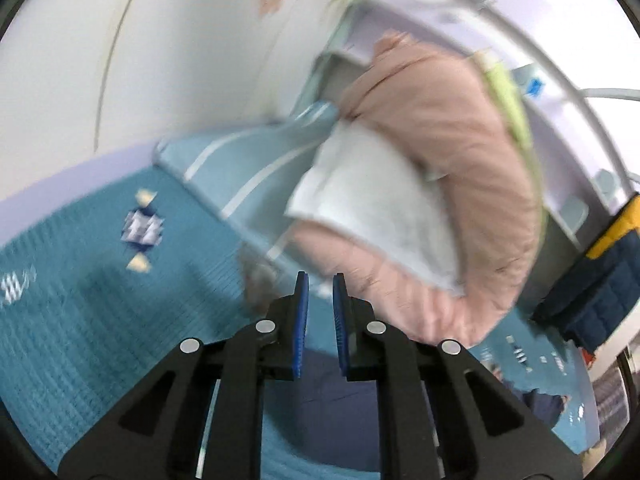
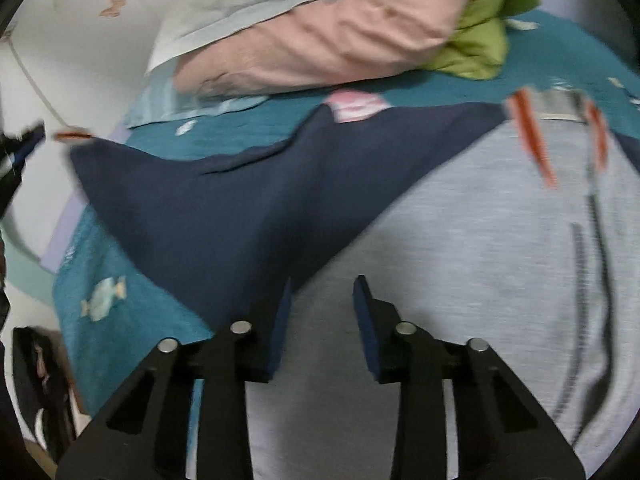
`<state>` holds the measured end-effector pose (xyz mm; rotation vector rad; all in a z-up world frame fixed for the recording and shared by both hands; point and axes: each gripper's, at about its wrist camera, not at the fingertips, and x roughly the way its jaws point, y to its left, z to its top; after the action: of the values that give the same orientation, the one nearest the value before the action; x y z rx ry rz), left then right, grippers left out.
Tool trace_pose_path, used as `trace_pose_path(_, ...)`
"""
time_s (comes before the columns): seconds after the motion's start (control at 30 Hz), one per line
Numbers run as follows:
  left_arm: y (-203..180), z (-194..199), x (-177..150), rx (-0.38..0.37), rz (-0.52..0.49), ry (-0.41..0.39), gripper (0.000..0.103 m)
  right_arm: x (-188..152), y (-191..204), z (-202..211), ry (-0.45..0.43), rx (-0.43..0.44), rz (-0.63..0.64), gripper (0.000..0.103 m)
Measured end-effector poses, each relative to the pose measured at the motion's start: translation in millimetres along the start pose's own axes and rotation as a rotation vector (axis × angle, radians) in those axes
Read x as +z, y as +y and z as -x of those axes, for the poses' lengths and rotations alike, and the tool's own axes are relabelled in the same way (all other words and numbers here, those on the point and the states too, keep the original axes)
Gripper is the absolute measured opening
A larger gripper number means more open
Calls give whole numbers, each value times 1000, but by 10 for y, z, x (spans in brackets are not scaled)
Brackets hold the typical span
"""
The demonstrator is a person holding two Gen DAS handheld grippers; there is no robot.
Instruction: Fold large clothes
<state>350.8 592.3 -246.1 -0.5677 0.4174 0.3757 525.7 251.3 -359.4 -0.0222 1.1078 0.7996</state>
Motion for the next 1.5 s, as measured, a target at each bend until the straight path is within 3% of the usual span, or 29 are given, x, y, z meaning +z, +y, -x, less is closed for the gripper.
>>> trace_pose_path(0.1, -485, 116, 95, -111, -39, -28, 13, 4, 9, -236, 74, 16, -39, 28)
trace_pose_path(0.2, -858, 77, 80, -78, -98, -37, 14, 6, -121, -236, 81, 86, -106, 28)
trace_pose_path(0.27, -844, -111, 1, 14, -119, 8, 40, -43, -180, -53, 64, 113, -116, 29)
trace_pose_path(0.3, -724, -206, -59, 48, -94, 35, 60, -80, -221, 55, 52, 112, -117, 31)
trace_pose_path(0.47, 9, -777, -573, 241, 25, 249, 61, -318, -641, 484, 33, 88, -157, 33)
trace_pose_path(0.53, 62, -945, -752, 284, -29, 295, 61, -370, -734, 555, 32, 67, -169, 35)
trace_pose_path(0.7, -233, -1413, -985, 339, -310, 385, 66, -479, -869, 631, 31, 43, -159, 36)
trace_pose_path(0.73, -269, -1525, -999, 360, -334, 408, 72, -488, -875, 631, 30, 47, -160, 37)
trace_pose_path(0.87, -168, -1908, -1038, 493, -348, 498, 72, -468, -882, 599, 34, 47, -159, 40)
trace_pose_path(0.97, -8, -2017, -1068, 526, -324, 528, 72, -461, -861, 574, 37, 48, -153, 41)
trace_pose_path(1.07, 228, -2037, -1049, 491, -229, 530, 71, -476, -873, 574, 39, 48, -144, 42)
trace_pose_path(1.13, 234, -2030, -1035, 483, -237, 530, 71, -479, -877, 571, 39, 51, -144, 43)
trace_pose_path(1.2, 183, -2039, -1036, 496, -273, 531, 66, -472, -882, 550, 40, 54, -149, 43)
trace_pose_path(1.3, 209, -1968, -962, 483, -240, 507, 34, -473, -881, 560, 37, 55, -152, 43)
trace_pose_path(1.4, 217, -1857, -906, 465, -242, 494, 13, -480, -897, 601, 37, 59, -156, 43)
trace_pose_path(1.5, 190, -1668, -813, 456, -213, 441, 8, -498, -935, 664, 32, 62, -164, 43)
